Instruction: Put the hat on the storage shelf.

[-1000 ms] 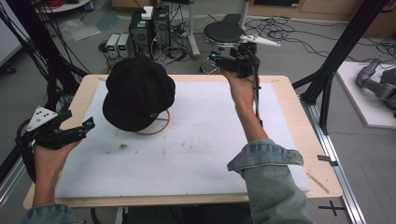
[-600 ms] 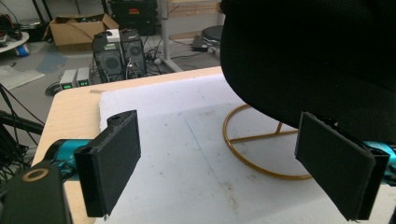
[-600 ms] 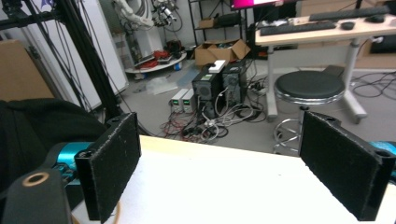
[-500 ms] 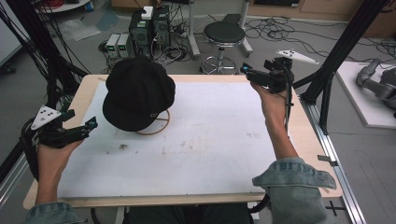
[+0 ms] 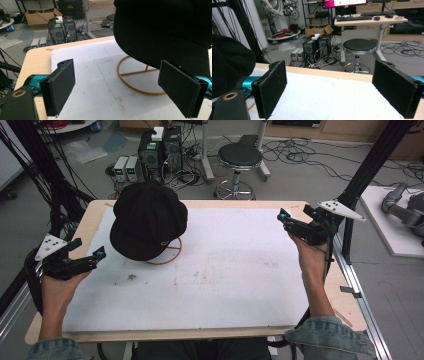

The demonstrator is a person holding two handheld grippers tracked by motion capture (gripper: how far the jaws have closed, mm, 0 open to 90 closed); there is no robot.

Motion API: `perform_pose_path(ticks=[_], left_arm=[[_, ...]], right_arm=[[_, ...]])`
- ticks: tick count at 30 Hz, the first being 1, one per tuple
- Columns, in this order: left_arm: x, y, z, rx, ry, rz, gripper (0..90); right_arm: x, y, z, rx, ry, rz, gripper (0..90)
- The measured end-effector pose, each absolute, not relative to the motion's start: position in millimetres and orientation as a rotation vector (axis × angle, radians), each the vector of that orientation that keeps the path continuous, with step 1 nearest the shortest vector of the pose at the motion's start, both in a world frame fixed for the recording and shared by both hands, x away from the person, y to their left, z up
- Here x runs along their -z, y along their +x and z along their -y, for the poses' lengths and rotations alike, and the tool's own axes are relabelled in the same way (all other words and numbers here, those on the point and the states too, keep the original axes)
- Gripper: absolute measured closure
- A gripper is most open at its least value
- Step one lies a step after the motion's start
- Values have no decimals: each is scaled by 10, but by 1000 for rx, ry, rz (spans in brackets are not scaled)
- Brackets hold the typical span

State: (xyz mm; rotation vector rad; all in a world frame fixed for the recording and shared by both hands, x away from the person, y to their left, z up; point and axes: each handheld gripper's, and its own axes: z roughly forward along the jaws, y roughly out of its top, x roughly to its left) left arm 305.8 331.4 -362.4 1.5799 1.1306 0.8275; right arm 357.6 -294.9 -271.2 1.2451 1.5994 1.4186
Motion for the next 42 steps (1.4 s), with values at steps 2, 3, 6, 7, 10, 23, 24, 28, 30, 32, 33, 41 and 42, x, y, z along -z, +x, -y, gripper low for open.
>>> perform_pose_path(ticks=[2, 3, 6, 7, 10, 23, 24, 28, 30, 32, 33, 41, 42], left_arm=[[3621, 3055, -3315, -830, 1579, -1131, 146], [3621, 3055, -3315, -830, 1579, -1131, 146], [3632, 3062, -3318, -828, 1578, -1135, 146], [3632, 3062, -3318, -828, 1578, -1135, 146], [3638, 3067, -3311, -826, 1580, -1135, 146], [3676, 3087, -3309, -823, 1587, -1138, 146], [3678, 3088, -3310, -822, 1587, -1138, 146], [3685, 3091, -3311, -821, 1589, -1140, 146], [3687, 3092, -3310, -822, 1590, -1142, 146], [3689, 3093, -3308, -822, 1589, -1144, 146], [3691, 3094, -3308, -823, 1588, -1145, 146], [3715, 3107, -3316, -820, 1593, -1149, 146], [3717, 3108, -3317, -820, 1594, -1150, 146]], right_arm=[[2747, 3529, 3001, -1431, 1258, -1587, 124], [2765, 3510, 3024, -1437, 1262, -1575, 124], [2823, 3474, 3090, -1440, 1273, -1566, 124], [2847, 3462, 3105, -1443, 1277, -1565, 124], [2904, 3437, 3133, -1439, 1280, -1563, 124], [3345, 3309, 3206, -1438, 1296, -1568, 124], [3369, 3303, 3213, -1439, 1297, -1565, 124], [3434, 3283, 3227, -1429, 1310, -1571, 124], [3503, 3257, 3237, -1429, 1314, -1570, 124], [3559, 3235, 3234, -1433, 1312, -1562, 124], [3590, 3227, 3231, -1431, 1307, -1568, 124], [3819, 3194, 3227, -1418, 1337, -1591, 124], [3840, 3196, 3228, -1416, 1340, -1594, 124]])
